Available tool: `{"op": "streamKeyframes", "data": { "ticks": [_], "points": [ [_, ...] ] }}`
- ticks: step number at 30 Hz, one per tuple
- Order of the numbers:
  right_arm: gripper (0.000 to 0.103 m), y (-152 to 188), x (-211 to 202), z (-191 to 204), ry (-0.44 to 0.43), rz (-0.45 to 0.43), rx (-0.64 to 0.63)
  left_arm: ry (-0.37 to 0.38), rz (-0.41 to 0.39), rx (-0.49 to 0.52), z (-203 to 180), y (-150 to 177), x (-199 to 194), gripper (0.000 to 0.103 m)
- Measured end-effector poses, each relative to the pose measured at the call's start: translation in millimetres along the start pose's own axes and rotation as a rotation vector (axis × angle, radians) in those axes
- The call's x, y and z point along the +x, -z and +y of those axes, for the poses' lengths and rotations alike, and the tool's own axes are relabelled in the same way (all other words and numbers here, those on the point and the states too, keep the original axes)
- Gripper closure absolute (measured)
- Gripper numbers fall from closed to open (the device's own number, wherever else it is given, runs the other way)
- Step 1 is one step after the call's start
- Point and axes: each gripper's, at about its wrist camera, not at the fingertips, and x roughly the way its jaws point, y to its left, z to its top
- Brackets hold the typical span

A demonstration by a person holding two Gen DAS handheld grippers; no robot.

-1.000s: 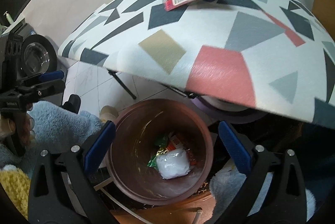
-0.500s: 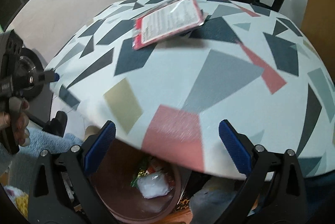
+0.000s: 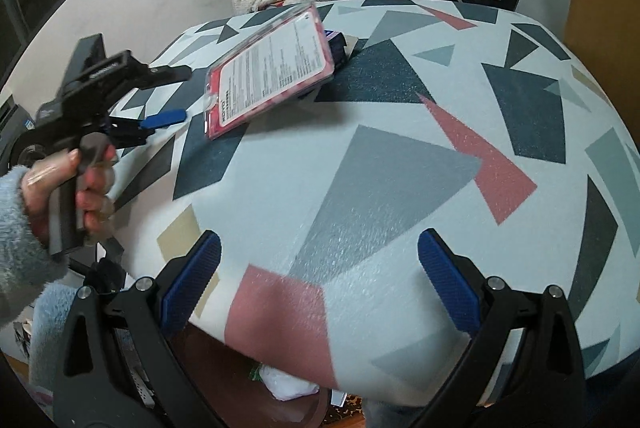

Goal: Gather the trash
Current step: 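Move both grippers back up to the table, then grasp the red-bordered card package with the left gripper while the right grasps the blue milk box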

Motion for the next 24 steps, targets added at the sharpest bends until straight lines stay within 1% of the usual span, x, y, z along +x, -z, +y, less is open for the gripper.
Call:
{"op": "streamKeyframes", "data": {
  "ticks": [3,4,7,8,9,10,12,13,14,15,16,17,19,24],
  "points": [
    [0.006,-19.3,5.9,-6.0,-0.008,-0.017,0.01,0.01,-0.004,-0.016,6.5,-5.8,6.2,0.031],
    [0.006,-22.2,7.6,-6.2,-0.004,-0.021,0.009,0.013,-0.007,-0.01,6.5,-6.5,6.8,0.031],
    [0.008,-48.8,18.8,-4.3,0.01,-0.061,-0.013,0.024,0.002,0.006,5.7,-9.1,9.9,0.031],
    [0.015,-54.6,22.0,-3.7,0.012,-0.065,-0.017,0.028,0.003,0.009,5.7,-9.0,9.5,0.031],
    [0.017,-59.7,24.5,-4.0,0.012,-0.068,-0.019,0.032,0.005,0.012,5.4,-9.3,9.7,0.031],
    [0.019,-72.8,30.5,-0.7,0.006,-0.086,-0.029,0.036,0.005,0.015,5.6,-9.7,9.9,0.031],
    [0.033,-87.2,37.5,1.5,0.004,-0.101,-0.048,0.045,0.006,0.018,6.3,-10.9,11.0,0.031],
    [0.038,-91.6,39.5,1.5,0.007,-0.102,-0.053,0.047,0.007,0.02,6.7,-11.1,11.3,0.031],
    [0.048,-97.7,44.5,3.4,0.014,-0.097,-0.064,0.049,0.008,0.019,7.0,-12.0,12.6,0.031],
    [0.061,-103.0,53.2,3.7,0.024,-0.075,-0.072,0.051,0.006,0.021,7.2,-12.2,12.8,0.031],
    [0.07,-105.9,55.6,4.3,0.026,-0.064,-0.073,0.054,0.006,0.024,6.8,-12.8,13.7,0.031],
    [0.084,-109.5,61.0,4.2,0.028,-0.042,-0.072,0.057,0.007,0.026,6.5,-13.0,14.4,0.031],
    [0.087,-112.9,65.8,3.4,0.01,-0.025,-0.069,0.072,0.011,0.033,5.0,-13.6,16.6,0.031],
    [0.087,-111.5,73.0,1.8,-0.004,-0.006,-0.061,0.103,0.033,0.055,-2.2,-11.1,23.5,0.031]
  ]
}}
